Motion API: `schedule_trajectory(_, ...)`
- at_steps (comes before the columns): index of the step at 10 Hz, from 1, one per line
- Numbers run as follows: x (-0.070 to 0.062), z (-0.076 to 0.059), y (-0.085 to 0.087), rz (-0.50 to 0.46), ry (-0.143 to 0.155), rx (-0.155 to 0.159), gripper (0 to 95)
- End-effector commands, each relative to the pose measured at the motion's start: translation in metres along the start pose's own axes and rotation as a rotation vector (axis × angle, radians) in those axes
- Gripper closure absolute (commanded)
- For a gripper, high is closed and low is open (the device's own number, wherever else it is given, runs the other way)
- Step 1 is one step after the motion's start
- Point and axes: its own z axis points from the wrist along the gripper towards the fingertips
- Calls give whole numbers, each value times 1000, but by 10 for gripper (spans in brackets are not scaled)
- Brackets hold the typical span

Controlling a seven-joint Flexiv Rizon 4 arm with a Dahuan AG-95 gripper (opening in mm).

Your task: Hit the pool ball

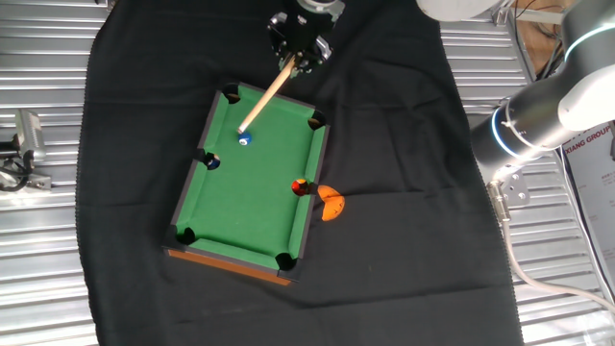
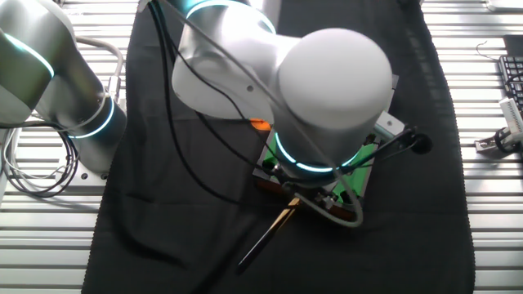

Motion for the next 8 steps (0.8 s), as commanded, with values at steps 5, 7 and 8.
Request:
schedule_trajectory(5, 13, 1, -1, -11, -4, 1, 950)
schedule_trajectory(7, 19, 1, -1, -18, -5, 1, 950)
schedule_trajectory(8, 23, 0, -1, -22, -5, 0, 950)
